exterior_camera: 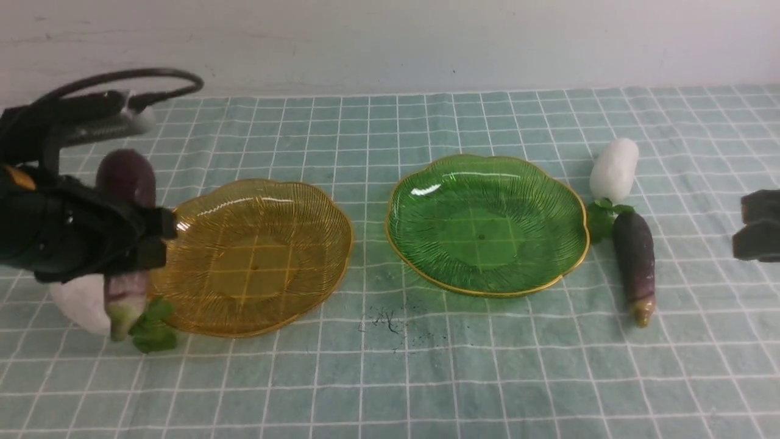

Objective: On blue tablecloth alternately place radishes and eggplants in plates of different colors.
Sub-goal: 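Pick up the eggplant and place it in the yellow plate, then pick up the eggplant and place it on the yellow plate with the right gripper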

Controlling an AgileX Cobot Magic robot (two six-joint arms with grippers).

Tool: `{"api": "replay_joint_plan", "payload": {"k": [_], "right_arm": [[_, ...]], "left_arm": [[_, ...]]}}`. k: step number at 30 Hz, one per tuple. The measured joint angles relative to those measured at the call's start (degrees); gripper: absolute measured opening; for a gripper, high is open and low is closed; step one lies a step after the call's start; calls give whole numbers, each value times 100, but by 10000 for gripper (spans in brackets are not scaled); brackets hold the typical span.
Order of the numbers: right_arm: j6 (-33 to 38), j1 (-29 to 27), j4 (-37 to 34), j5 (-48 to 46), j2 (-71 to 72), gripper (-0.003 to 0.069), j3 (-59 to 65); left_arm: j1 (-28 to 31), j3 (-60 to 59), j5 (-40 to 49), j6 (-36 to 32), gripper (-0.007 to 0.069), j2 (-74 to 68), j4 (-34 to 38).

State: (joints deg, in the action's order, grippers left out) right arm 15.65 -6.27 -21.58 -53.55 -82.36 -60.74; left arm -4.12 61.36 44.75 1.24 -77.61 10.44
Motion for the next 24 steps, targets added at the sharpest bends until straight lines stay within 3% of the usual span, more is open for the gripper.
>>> {"api": "replay_joint_plan", "payload": {"k": [2,7,13,18,20,23,24], "right_arm": [[0,220,146,197,-564,349,-210],[-32,502,358,556,-1418,494,-592],[-88,689,459,845,-2601,565,-1072],[-298,701,486,850,-3062,559,-1309],[-368,713,568,815,-3175,498,-1370],[-446,717,698,462,-3167,272,-1503],[-466,717,805,232,-3128,281,-1580]], "left_arm": [[0,367,-15,-381,288,-533,250],[0,940,-28,-799,288,-1522,464],[0,1498,-131,-846,288,-2607,504],[0,1655,-205,-846,301,-3052,504],[0,1667,-281,-846,367,-3222,504],[0,1746,-260,-846,464,-3280,504],[0,1811,-230,-846,491,-3280,504]]}}
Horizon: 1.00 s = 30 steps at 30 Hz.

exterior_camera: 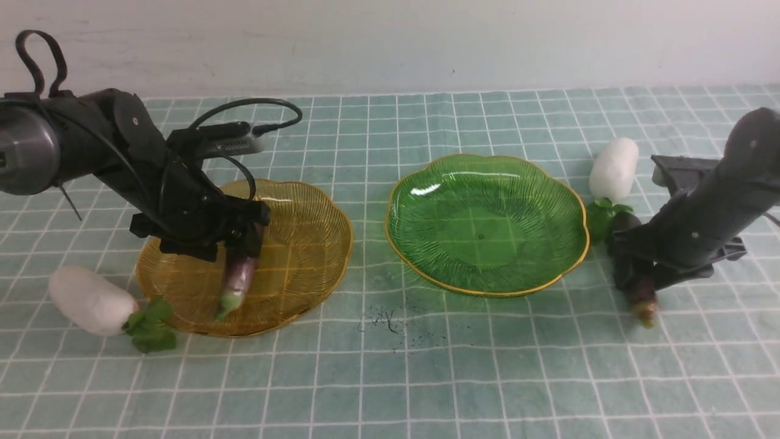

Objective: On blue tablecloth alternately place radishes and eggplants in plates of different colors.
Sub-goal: 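Pick up the eggplant and place it on the yellow plate with the right gripper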

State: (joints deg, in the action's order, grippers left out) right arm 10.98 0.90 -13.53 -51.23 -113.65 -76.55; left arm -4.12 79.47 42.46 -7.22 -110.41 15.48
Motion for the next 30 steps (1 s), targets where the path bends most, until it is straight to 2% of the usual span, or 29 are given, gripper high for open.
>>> {"api": "replay_joint_plan", "payload": {"k": [3,6,10,14,18,21,25,30], "right_arm": [[-240,0,164,-592,431,292,-93],[-323,70,-211,-731,949,292,-129],[118,581,-1156,-410,1412,292,-245],[535,1247,-1898,-227,1320,292,-581],[805,2223,-2380,-104,668,292,-1440],[811,2648,-2445,-47,118,292,-2078],[501,2988,-2457,-41,-782,292,-3001],[80,3142,-2442,-41,-1604,292,-3839]], "left_arm": [[0,371,418,66,505,0,-12],[31,728,903,185,435,43,-132],[229,995,1416,261,162,230,-280],[623,1037,1627,310,27,540,-322],[1218,906,1722,325,-5,909,-180],[1542,564,1718,309,-8,1188,-64],[1795,-148,1508,303,-8,1613,47],[1861,-958,1195,303,-8,2027,72]]}}
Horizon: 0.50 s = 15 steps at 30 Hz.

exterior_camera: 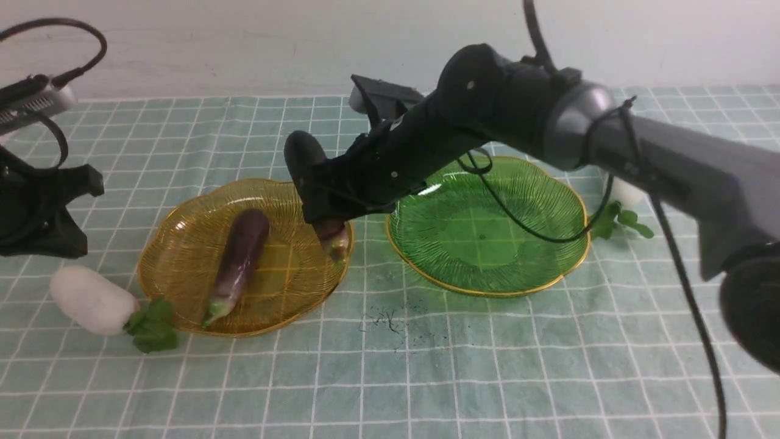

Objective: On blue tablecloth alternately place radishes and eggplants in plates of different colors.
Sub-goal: 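Pick up the eggplant and place it on the yellow plate with the right gripper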

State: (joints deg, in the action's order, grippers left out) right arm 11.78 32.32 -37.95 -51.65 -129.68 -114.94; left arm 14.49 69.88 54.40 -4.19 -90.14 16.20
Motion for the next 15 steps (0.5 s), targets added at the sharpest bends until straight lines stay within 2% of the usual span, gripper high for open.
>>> {"api": "replay_joint_plan", "payload": {"k": [5,7,10,11,12,13,14,15], "right_arm": [[-369,57,4,-90,-758,293,-775],[-496,57,15,-136,-906,323,-899],[-563,57,33,-158,-997,483,-960],[-563,57,38,-164,-997,483,-960],[-568,51,37,-202,-992,556,-972],[-568,51,37,-202,-986,563,-972],[-548,15,37,-323,-963,609,-972],[-540,8,43,-345,-955,613,-972]], "left_arm": [[5,-402,-136,20,-8,75,16],[10,-402,-142,48,-8,75,21],[10,-402,-146,92,12,75,23],[10,-402,-146,92,15,75,23],[10,-402,-131,106,37,75,23],[10,-402,-131,112,45,75,17],[10,-402,-119,158,83,75,-14],[10,-402,-114,159,90,75,-11]]}}
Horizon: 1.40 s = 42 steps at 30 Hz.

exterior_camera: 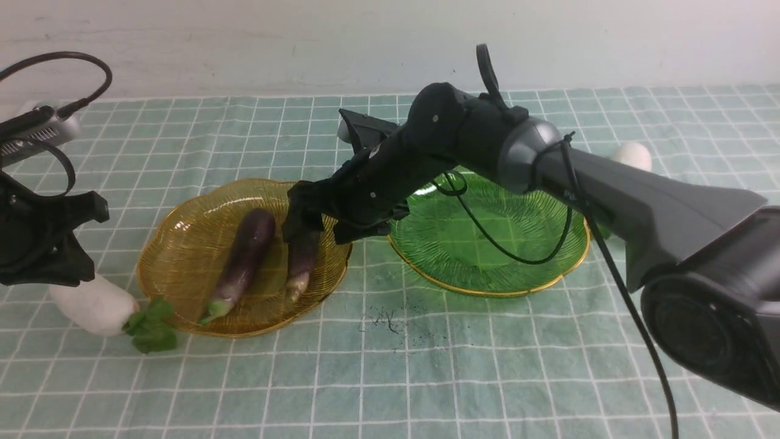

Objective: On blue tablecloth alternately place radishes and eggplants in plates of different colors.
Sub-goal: 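Pick up the eggplant and place it on the yellow plate with the right gripper, then pick up the white radish and place it on the plate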

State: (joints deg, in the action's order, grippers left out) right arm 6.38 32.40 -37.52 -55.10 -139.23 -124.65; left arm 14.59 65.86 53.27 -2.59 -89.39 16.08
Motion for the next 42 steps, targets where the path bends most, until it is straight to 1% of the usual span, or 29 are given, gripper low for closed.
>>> {"api": "replay_joint_plan", "payload": {"k": [1,3,5,6,9,12,13,14,17,20,24,26,33,35,38,41,42], "right_arm": [[97,-74,29,-212,57,634,0],[217,-236,176,-612,197,631,-60],[241,-366,297,-896,311,620,-129],[233,-595,462,-1265,516,591,-279],[71,-931,676,-1511,829,518,-546],[-65,-1212,896,-1562,1163,437,-626],[-80,-1232,923,-1565,1202,433,-626],[-128,-1284,982,-1594,1342,395,-626],[-130,-1299,995,-1648,1545,365,-626],[-130,-1299,995,-1674,1660,357,-626],[-130,-1299,995,-1700,1682,356,-626],[-130,-1299,995,-1707,1682,356,-626],[-130,-1299,1062,-1707,1682,355,-626],[-161,-1299,1182,-1707,1682,355,-626],[-282,-1310,1550,-1718,1682,355,-626],[-353,-1346,1907,-1723,1721,342,-626],[-394,-1417,2150,-1729,1791,321,-606]], "left_arm": [[0,0,7,76,143,0,-93],[0,0,12,212,214,0,-312],[0,0,17,292,256,0,-422],[19,0,29,542,323,-22,-667],[127,0,22,1052,421,-149,-893],[274,7,-106,1565,489,-391,-958],[282,17,-120,1591,496,-409,-958],[329,99,-148,1779,521,-593,-958],[339,346,-173,1860,536,-930,-894],[339,636,-223,1871,539,-1287,-688],[339,877,-236,1909,539,-1676,-641],[339,906,-236,2033,539,-1874,-641],[339,974,-318,2147,538,-2190,-599],[339,981,-384,2141,531,-2283,-609],[339,981,-432,2123,442,-2351,-647],[339,1072,-364,2072,437,-2351,-868],[339,1194,-220,1985,437,-2343,-1069]]}}
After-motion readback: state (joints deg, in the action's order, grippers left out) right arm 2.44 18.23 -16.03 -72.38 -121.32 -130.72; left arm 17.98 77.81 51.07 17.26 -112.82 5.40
